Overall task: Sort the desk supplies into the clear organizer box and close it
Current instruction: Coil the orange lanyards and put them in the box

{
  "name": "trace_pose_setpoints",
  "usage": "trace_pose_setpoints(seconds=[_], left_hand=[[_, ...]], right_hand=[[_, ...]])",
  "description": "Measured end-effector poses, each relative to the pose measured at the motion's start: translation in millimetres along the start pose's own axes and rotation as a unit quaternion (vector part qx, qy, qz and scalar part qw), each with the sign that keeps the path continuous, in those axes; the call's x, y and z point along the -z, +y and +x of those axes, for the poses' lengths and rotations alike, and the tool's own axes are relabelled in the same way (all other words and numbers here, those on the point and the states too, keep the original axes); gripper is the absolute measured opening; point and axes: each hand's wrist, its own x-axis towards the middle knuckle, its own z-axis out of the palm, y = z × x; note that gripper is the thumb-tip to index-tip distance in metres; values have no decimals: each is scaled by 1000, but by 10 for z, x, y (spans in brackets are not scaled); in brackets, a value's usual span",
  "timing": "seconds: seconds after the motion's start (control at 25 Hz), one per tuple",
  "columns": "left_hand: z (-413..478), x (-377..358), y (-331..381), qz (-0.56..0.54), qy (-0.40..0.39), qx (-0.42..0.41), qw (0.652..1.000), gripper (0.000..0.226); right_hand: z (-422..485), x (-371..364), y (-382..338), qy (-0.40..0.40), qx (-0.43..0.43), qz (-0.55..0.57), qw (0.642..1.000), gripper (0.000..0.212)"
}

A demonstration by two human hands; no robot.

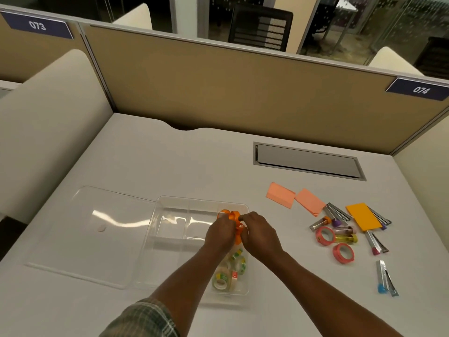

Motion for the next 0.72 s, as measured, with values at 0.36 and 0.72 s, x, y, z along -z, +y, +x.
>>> trace_pose_setpoints(seconds=[0.36, 0.72], left_hand=[[94, 100, -176, 88, 52, -86, 991, 31], [-59, -158, -390, 128, 1, -156, 979, 56]], right_hand=[[-103, -334, 119, -47, 119, -111, 986, 35], [89, -393, 172, -25, 95, -150, 984, 49]])
